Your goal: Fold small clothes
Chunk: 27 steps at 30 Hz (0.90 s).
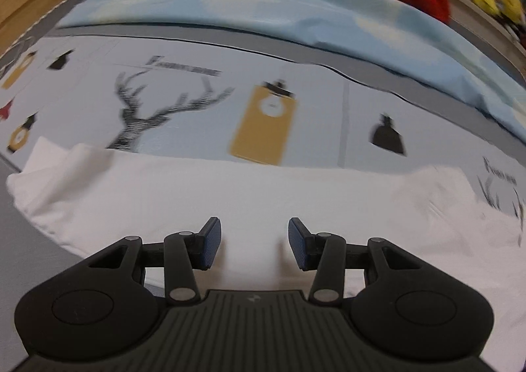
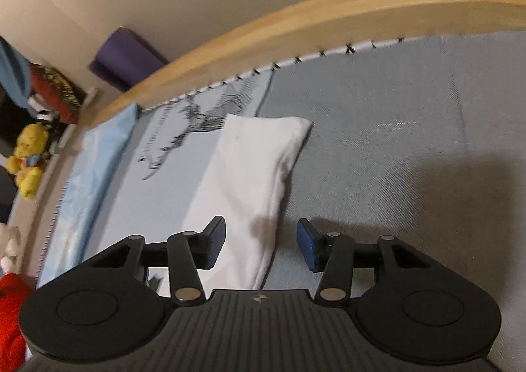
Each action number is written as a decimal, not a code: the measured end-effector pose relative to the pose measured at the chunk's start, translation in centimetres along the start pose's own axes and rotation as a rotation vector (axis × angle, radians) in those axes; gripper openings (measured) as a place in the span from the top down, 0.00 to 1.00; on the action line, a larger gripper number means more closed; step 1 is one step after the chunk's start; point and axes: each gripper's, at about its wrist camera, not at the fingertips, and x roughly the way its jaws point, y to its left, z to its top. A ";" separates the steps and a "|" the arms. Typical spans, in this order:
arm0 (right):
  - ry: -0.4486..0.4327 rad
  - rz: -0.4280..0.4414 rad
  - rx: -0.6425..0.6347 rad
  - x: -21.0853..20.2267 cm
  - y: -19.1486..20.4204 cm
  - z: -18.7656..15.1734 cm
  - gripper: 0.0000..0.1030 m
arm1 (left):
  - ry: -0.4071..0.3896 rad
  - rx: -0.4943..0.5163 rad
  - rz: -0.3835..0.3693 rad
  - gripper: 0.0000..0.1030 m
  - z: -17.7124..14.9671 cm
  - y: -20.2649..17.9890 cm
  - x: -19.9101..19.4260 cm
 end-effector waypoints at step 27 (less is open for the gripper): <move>0.256 0.427 -0.843 -2.1 24.8 -20.2 0.56 | -0.190 0.134 -0.349 0.51 0.0 -9.6 4.4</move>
